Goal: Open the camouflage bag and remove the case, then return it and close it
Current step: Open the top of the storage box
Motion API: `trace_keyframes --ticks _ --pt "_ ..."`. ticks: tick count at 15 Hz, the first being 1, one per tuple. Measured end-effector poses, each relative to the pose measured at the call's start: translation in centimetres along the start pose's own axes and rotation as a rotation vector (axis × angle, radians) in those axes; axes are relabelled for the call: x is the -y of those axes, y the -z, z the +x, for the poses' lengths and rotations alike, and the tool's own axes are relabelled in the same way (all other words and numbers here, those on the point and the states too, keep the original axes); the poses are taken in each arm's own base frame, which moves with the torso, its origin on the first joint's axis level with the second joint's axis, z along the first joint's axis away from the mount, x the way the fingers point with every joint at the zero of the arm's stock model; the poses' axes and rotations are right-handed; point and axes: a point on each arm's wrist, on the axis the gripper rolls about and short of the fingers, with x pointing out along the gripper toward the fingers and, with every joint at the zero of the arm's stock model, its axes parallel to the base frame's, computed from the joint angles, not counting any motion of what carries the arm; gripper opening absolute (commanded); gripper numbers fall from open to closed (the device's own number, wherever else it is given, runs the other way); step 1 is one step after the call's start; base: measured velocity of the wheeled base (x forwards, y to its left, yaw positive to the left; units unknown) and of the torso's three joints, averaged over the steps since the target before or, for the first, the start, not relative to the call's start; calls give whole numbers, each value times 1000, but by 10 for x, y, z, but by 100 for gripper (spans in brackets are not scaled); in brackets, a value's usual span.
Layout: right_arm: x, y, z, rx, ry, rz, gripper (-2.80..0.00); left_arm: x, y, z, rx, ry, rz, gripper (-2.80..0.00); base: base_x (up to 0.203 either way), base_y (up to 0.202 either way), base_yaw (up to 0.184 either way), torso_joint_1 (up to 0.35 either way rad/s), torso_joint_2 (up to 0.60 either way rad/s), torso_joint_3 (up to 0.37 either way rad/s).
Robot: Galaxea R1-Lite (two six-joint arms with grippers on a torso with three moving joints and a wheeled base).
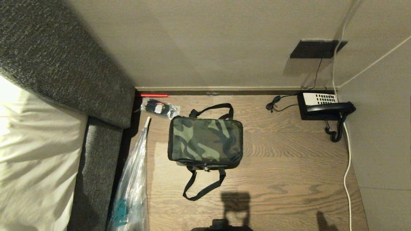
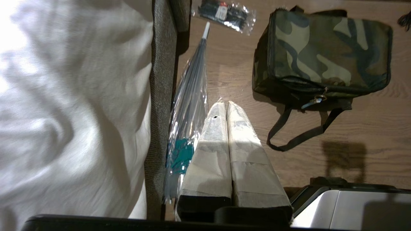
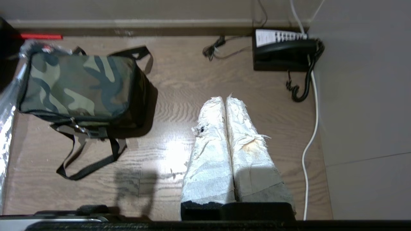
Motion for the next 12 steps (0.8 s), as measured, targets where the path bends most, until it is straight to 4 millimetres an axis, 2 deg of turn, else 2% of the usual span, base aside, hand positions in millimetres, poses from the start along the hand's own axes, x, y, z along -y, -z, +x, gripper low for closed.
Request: trace_keyframes --ticks 12 --pt "0 0 0 -1 0 0 -280 0 0 0 0 0 0 -280 0 0 0 2 1 -196"
